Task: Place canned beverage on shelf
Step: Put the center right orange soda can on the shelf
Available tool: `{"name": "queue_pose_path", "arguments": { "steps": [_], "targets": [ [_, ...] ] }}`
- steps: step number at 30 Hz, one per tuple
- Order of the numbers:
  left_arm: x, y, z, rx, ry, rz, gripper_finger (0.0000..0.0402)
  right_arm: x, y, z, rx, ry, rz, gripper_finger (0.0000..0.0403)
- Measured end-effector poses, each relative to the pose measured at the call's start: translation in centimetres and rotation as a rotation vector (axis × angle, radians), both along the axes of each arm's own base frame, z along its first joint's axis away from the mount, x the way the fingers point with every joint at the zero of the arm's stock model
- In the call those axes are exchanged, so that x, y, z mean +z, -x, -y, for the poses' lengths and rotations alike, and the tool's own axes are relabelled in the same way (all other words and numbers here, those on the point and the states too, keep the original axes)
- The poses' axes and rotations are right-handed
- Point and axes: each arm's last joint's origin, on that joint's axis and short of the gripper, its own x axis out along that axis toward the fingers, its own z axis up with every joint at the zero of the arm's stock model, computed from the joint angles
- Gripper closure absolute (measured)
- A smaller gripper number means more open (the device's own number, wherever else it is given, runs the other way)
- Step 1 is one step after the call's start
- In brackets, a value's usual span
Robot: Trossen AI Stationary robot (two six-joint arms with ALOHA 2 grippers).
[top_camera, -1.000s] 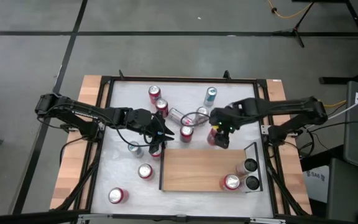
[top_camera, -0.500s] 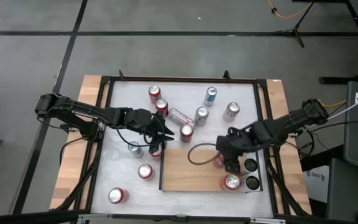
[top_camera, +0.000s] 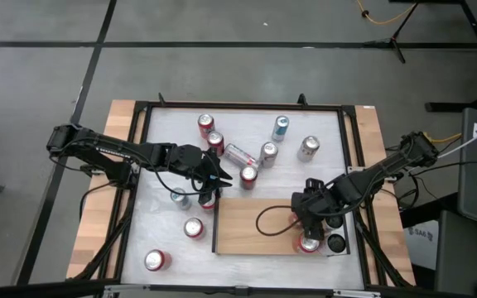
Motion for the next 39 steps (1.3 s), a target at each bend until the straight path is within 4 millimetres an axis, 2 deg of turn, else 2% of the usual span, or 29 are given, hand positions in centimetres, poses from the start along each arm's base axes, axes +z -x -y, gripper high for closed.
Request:
{"name": "queue_pose_path", "arguments": {
  "steps": [8, 24, 34, 39],
  "targets": [
    [0.01, 0.0, 0.0, 0.0, 0.0, 0.0, 0.0308, -0.75, 0.15, 0.07, 0.001, 0.011, -0.02, 0.0116],
    [0.0, 0.0, 0.0, 0.0, 0.0, 0.0, 0.0308, -0.75, 0.05, 0.03, 0.005, 0.006, -0.01, 0.0114],
    [0.0, 0.0, 0.0, 0.0, 0.0, 0.0, 0.0308, -0.66, 0.04, 0.02, 0.005, 0.004, -0.006, 0.0047],
    [0.01, 0.0, 0.0, 0.0, 0.0, 0.0, 0.0308, -0.68, 0.05, 0.01, 0.006, 0.0, -0.009, 0.0038]
  ]
}}
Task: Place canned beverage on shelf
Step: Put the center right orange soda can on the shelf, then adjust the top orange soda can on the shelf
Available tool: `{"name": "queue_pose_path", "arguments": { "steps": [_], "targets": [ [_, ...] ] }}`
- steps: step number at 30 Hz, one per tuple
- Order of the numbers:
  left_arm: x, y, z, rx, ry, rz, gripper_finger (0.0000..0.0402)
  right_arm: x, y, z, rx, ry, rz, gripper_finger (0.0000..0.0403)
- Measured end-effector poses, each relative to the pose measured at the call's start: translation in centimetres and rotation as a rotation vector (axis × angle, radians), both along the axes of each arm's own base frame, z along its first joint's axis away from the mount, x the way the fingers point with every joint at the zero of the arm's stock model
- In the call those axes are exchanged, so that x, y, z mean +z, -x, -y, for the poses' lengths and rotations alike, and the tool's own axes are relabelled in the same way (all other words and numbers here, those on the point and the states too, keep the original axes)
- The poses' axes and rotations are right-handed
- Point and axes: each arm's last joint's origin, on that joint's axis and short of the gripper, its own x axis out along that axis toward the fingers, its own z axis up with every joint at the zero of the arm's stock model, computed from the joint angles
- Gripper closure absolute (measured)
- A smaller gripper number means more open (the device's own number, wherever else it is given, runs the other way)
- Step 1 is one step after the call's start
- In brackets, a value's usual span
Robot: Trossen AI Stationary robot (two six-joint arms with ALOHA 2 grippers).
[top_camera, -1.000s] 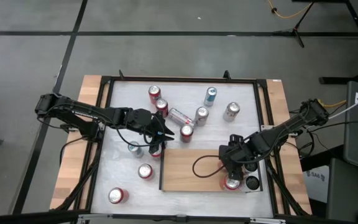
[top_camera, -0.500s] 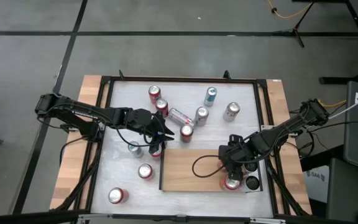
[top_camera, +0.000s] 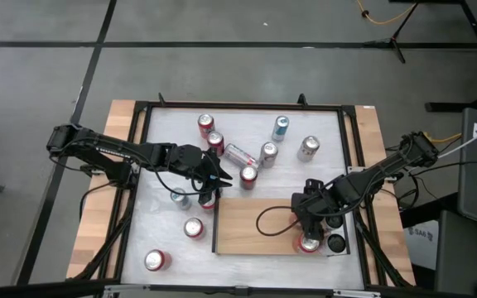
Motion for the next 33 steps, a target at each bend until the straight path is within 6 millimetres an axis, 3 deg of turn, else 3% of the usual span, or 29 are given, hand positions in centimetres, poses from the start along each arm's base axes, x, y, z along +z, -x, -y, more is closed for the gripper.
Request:
{"name": "queue_pose_path", "arguments": {
  "steps": [11, 18, 23, 29, 33],
  "targets": [
    [0.0, 0.0, 0.0, 0.0, 0.0, 0.0, 0.0308, 0.4, 0.0, 0.0, 0.005, -0.019, -0.01, 0.0043],
    [0.0, 0.0, 0.0, 0.0, 0.0, 0.0, 0.0308, 2.9, 0.0, 0.1, 0.006, -0.001, 0.032, 0.0043],
    [0.0, 0.0, 0.0, 0.0, 0.0, 0.0, 0.0308, 4.5, 0.0, 0.5, 0.015, 0.104, 0.096, 0.0042],
    [0.0, 0.0, 0.0, 0.0, 0.0, 0.0, 0.0308, 4.9, -1.1, 2.6, 0.02, 0.21, 0.149, 0.0042],
    [0.0, 0.0, 0.0, 0.0, 0.0, 0.0, 0.0308, 3.9, -2.1, 4.5, 0.059, 0.228, 0.126, 0.0042]
  ]
}}
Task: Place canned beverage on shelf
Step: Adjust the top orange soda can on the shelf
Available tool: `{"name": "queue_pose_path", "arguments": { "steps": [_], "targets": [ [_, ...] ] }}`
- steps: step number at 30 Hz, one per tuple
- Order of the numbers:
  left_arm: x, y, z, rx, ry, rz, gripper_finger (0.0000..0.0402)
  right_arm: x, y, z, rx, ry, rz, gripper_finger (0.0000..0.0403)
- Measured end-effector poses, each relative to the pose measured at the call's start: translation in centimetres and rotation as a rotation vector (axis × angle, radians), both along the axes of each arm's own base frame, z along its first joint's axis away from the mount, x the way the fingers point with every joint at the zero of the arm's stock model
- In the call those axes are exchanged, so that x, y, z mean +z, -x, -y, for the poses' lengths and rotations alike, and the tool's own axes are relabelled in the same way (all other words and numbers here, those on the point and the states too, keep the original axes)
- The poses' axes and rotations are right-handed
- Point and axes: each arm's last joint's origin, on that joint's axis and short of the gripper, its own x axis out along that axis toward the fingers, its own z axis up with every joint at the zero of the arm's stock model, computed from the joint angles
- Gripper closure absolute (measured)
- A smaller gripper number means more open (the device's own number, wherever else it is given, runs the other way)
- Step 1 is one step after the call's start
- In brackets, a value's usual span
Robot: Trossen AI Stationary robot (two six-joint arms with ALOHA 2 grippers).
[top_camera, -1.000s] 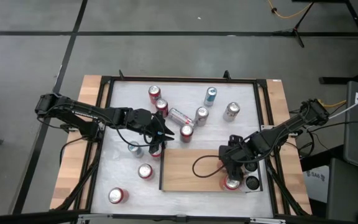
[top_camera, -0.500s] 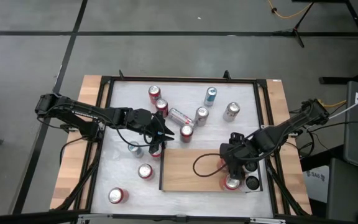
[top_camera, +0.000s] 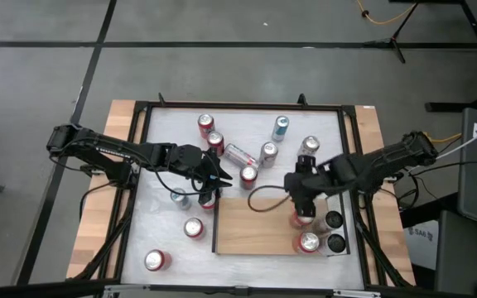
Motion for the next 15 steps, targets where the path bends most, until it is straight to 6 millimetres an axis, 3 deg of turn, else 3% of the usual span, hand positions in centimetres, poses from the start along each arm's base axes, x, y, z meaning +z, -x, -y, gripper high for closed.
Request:
{"name": "queue_pose_path", "arguments": {
  "steps": [7, 15],
  "targets": [
    [0.0, 0.0, 0.0, 0.0, 0.0, 0.0, 0.0308, -2.8, -0.6, 2.2, 0.059, -0.036, -0.089, 0.0042],
    [0.0, 0.0, 0.0, 0.0, 0.0, 0.0, 0.0308, -5.6, -0.6, 2.2, 0.107, -0.121, -0.117, 0.0042]
  ]
}}
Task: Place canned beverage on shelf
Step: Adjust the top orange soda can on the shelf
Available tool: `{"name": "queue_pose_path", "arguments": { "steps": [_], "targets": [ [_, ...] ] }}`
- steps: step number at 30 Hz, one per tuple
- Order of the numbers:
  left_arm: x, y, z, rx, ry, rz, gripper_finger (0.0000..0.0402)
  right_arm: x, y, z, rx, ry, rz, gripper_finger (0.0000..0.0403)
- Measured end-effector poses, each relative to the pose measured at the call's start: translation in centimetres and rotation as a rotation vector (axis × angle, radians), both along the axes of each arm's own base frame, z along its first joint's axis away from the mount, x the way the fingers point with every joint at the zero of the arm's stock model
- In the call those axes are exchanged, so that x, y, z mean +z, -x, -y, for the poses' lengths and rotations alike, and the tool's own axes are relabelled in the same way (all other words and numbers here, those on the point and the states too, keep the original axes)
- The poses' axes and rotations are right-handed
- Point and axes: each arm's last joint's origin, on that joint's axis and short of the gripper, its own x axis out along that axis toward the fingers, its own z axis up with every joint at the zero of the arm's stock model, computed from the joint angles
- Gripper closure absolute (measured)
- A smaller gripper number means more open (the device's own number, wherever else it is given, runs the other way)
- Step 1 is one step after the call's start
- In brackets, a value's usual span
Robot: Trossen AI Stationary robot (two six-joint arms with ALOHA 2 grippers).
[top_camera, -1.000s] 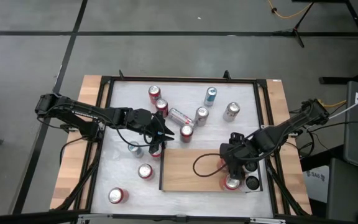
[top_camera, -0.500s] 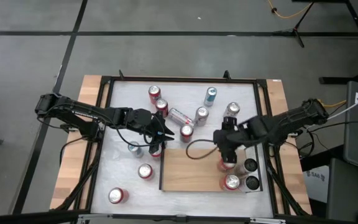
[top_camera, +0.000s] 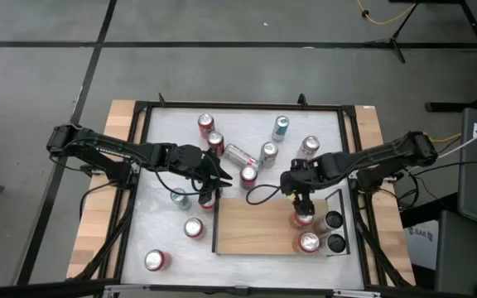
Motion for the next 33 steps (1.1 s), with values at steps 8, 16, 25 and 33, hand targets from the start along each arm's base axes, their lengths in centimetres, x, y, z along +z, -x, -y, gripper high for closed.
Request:
{"name": "queue_pose_path", "arguments": {
  "steps": [8, 16, 25, 33],
  "targets": [
    [0.0, 0.0, 0.0, 0.0, 0.0, 0.0, 0.0308, -0.8, 0.2, -0.2, 0.025, -0.09, -0.038, 0.0042],
    [0.0, 0.0, 0.0, 0.0, 0.0, 0.0, 0.0308, -0.8, 0.3, -0.4, 0.038, -0.134, -0.055, 0.0042],
    [0.0, 0.0, 0.0, 0.0, 0.0, 0.0, 0.0308, -0.8, 0.4, -0.4, 0.052, -0.152, -0.059, 0.0042],
    [0.7, -0.2, -0.4, 0.02, 0.002, 0.073, 0.0308, 0.7, -0.2, -0.5, 0.083, -0.138, 0.004, 0.0042]
  ]
}}
